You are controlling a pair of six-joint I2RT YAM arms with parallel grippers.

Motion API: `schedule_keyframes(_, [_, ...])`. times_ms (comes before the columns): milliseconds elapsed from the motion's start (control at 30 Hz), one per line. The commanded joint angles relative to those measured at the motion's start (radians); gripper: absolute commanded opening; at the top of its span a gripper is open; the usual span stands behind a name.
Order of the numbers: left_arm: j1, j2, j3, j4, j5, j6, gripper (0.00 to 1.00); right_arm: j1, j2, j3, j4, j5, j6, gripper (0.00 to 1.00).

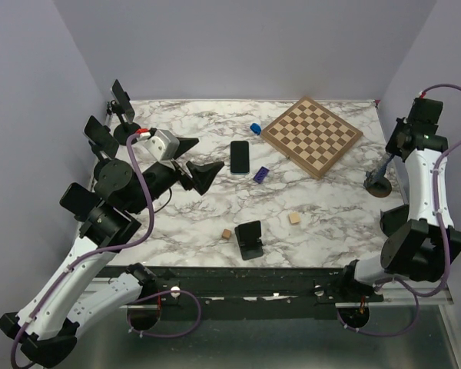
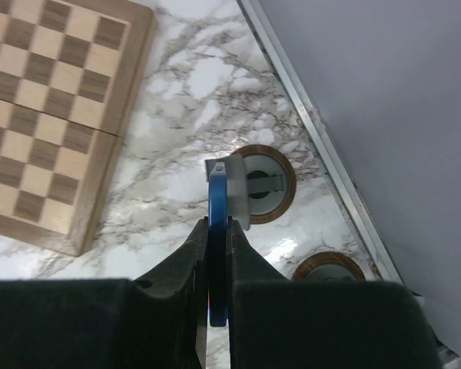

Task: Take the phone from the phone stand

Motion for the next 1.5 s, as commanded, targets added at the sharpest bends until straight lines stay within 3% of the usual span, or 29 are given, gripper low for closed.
schedule_keyframes(0, [-0.011, 0.015, -0.017, 0.009, -0.030, 0.014, 0.99, 0.070, -0.099, 0.040, -0.014, 0.045, 0.082, 0.01])
schedule_keyframes(200, [-0.027, 0.040, -0.026, 0.018, -0.022, 0.012, 0.99, 0.139, -0.142, -0.006, -0.024, -0.120, 0.135, 0.01])
schedule_keyframes(333, [-0.030, 0.083, -0.023, 0.025, 0.026, 0.005, 0.99, 0.206, -0.156, -0.032, -0.012, -0.365, 0.170, 0.01])
schedule_keyframes(600, [-0.030, 0.218, 0.020, 0.001, 0.150, -0.025, 0.99, 0.466, -0.113, -0.065, 0.091, -0.709, 0.320, 0.01])
schedule_keyframes(800, [-0.039, 0.248, -0.019, 0.033, 0.094, 0.061, 0.99, 0.702, -0.070, -0.073, 0.195, -0.765, 0.448, 0.01])
schedule_keyframes(967, [-0.054, 0.211, -0.138, 0.125, 0.071, 0.255, 0.99, 0.867, -0.015, -0.062, 0.230, -0.711, 0.447, 0.01])
schedule_keyframes(1467, [-0.055, 0.304, -0.063, 0.001, 0.176, 0.267, 0.99, 0.933, -0.117, -0.090, 0.317, -0.622, 0.499, 0.01])
